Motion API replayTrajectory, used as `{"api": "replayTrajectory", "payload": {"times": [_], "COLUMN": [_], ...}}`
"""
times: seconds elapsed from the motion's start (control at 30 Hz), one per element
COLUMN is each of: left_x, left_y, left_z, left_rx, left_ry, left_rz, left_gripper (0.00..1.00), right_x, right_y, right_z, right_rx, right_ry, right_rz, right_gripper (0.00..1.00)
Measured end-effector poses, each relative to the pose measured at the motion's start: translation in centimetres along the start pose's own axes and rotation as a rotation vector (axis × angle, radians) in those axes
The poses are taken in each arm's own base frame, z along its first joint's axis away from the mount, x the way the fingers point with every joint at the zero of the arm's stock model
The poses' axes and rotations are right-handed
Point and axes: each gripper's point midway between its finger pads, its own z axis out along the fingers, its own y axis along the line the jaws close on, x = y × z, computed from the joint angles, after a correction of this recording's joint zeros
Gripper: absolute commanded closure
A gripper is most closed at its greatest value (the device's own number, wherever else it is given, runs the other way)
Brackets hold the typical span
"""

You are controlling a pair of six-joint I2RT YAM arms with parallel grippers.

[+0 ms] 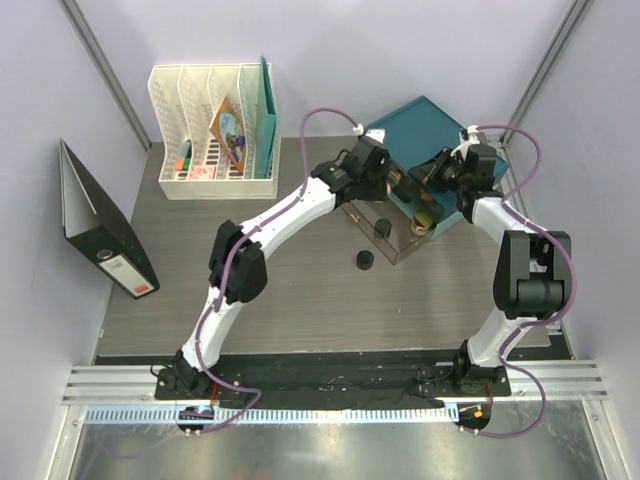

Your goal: Organize the makeup

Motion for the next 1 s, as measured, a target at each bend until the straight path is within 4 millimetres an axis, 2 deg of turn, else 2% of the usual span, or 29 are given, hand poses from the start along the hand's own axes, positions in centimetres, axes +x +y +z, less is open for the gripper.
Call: {"api": "replayTrajectory", "payload": {"times": [0.03, 0.07, 0.13, 0.23, 0.33, 0.47, 0.63, 0.7, 0.8, 0.9, 1.0], "left_x": [0.7, 1.5, 3.4, 5.3, 6.4, 7.3, 6.3, 6.5, 8.3, 11.8, 14.3], "left_y": [0.2, 0.5, 1.5, 2.5, 3.5, 4.8, 4.4, 4.2, 3.9, 4.0, 3.7], "left_z": [1.0, 2.0, 3.3, 3.9, 3.0, -0.5, -5.3, -6.5, -6.6, -6.2, -5.4], "left_rx": [0.002, -0.001, -0.016, -0.03, -0.036, -0.043, -0.001, 0.015, 0.023, 0.015, 0.016], "left_ry": [0.021, 0.045, 0.103, 0.158, 0.176, 0.188, 0.144, 0.138, 0.169, 0.245, 0.303], "left_rz": [0.001, -0.004, -0.007, -0.004, -0.001, 0.009, 0.022, 0.04, 0.072, 0.121, 0.157], "left_gripper": [0.3, 0.13, 0.08, 0.09, 0.09, 0.1, 0.11, 0.11, 0.1, 0.1, 0.1], "right_x": [0.0, 0.0, 0.0, 0.0, 0.0, 0.0, 0.0, 0.0, 0.0, 0.0, 0.0], "right_y": [0.0, 0.0, 0.0, 0.0, 0.0, 0.0, 0.0, 0.0, 0.0, 0.0, 0.0], "right_z": [0.0, 0.0, 0.0, 0.0, 0.0, 0.0, 0.0, 0.0, 0.1, 0.1, 0.1], "right_rx": [0.0, -0.001, 0.0, 0.0, 0.0, 0.0, 0.0, 0.0, 0.001, 0.0, -0.001], "right_ry": [0.0, 0.0, 0.0, 0.0, 0.0, 0.001, 0.005, 0.005, 0.007, 0.008, 0.009], "right_rz": [0.0, -0.001, -0.001, -0.002, -0.002, -0.001, 0.0, 0.0, 0.001, 0.002, 0.002], "right_gripper": [0.93, 0.93, 0.93, 0.93, 0.93, 0.93, 0.93, 0.93, 0.93, 0.93, 0.93]}}
